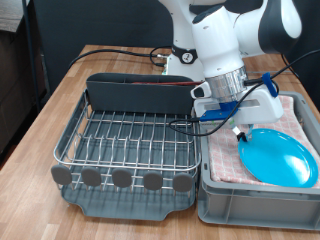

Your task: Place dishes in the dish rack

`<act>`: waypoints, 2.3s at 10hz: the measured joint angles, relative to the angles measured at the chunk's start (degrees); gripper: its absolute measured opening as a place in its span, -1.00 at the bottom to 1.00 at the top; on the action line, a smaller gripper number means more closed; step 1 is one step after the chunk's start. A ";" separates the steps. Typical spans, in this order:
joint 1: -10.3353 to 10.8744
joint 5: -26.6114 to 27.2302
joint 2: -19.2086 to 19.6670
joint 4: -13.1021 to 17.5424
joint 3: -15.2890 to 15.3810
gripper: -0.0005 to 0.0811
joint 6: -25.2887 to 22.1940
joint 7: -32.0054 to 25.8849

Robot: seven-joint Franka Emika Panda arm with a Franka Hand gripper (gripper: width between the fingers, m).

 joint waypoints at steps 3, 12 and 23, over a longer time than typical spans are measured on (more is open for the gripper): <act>0.32 -8.49 -0.25 0.01 -1.30 -0.91 -0.86 7.35; 1.31 -34.49 -5.25 0.06 -6.20 -0.93 -6.29 30.02; 1.40 -60.04 -15.98 6.53 -9.21 -0.93 -33.87 51.68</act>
